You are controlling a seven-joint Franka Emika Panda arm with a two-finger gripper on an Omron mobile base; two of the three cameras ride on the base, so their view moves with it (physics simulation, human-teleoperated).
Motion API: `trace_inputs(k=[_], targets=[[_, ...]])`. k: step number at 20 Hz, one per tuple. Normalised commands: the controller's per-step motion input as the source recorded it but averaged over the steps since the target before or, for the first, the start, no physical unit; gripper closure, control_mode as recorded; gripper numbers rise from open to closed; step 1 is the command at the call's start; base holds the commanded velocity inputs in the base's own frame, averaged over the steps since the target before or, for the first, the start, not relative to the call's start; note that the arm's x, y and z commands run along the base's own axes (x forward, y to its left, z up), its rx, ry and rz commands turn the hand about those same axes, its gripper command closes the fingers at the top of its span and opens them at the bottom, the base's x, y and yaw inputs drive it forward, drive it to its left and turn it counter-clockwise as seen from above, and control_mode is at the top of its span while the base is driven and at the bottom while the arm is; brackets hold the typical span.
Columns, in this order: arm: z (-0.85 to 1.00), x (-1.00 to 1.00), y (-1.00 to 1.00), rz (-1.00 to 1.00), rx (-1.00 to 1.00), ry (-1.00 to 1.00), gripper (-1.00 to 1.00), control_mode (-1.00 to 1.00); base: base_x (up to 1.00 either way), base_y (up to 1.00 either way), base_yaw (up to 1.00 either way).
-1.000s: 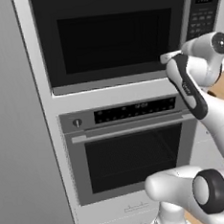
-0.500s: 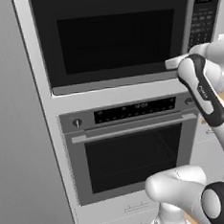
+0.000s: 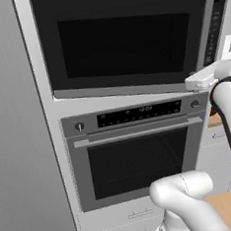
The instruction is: Open the microwave, place the bowl with waffle inside the microwave, then close the microwave door and turn it on.
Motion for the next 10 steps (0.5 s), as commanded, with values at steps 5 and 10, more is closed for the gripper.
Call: trace_inputs(k=[5,10], targets=[[0.37,-1.0,0.61,0.06,-0.06,-0.01,1.0,-1.0,0.0,0.0,0.0],[0.28,-1.0,0.98,0.0,-0.25,0.01,1.0,-1.0,0.0,0.0,0.0]])
